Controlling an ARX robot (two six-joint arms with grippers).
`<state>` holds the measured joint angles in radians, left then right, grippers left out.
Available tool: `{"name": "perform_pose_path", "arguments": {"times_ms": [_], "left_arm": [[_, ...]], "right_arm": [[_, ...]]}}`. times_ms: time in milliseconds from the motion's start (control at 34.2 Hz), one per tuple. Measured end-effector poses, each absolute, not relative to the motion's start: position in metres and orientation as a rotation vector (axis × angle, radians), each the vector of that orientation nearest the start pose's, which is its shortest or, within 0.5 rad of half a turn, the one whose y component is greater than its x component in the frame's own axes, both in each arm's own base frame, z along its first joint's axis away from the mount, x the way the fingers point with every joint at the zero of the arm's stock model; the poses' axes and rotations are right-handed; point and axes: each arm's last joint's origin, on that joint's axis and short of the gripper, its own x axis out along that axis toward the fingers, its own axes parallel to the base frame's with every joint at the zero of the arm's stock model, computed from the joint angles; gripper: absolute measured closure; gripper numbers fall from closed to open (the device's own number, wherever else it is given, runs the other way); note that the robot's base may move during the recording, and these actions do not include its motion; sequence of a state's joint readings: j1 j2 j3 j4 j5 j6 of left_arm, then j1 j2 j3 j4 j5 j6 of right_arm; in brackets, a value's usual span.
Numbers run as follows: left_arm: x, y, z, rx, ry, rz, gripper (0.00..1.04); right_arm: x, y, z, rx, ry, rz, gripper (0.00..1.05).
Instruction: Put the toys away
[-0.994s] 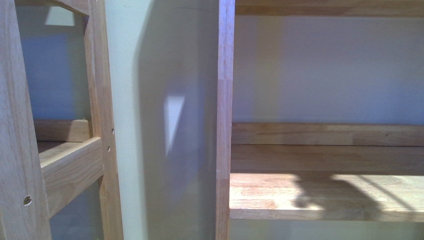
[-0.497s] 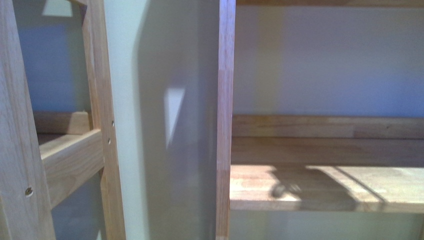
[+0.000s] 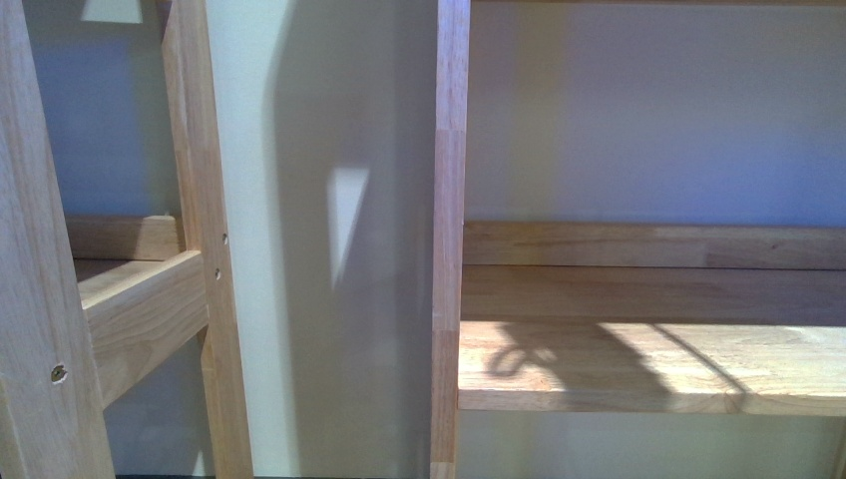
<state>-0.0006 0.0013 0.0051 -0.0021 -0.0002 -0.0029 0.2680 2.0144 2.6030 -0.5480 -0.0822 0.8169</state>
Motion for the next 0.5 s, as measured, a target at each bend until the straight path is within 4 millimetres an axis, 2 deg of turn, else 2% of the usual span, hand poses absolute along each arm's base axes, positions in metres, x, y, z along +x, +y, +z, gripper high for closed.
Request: {"name": "perform_pose_path", "arguments": {"times_ms": [292, 322, 497], "left_arm": [[0.0975, -0.0001, 0.1650, -0.003, -0.002, 0.000, 0.06], [0.0975, -0.0001, 0.1650, -0.003, -0.002, 0.000, 0.06], [0.0975, -0.0001, 0.1650, -0.003, -0.002, 0.000, 0.06]], "right_arm": [[0.3830, 0.1117, 0.5336, 0.700, 0.102, 0.317, 0.91], [0.3832, 0.1116, 0.5336, 0.696, 0.099, 0.317, 0.89], [0.3830, 0.1076, 0.5329, 0.673, 0.065, 0.319, 0.52]]}}
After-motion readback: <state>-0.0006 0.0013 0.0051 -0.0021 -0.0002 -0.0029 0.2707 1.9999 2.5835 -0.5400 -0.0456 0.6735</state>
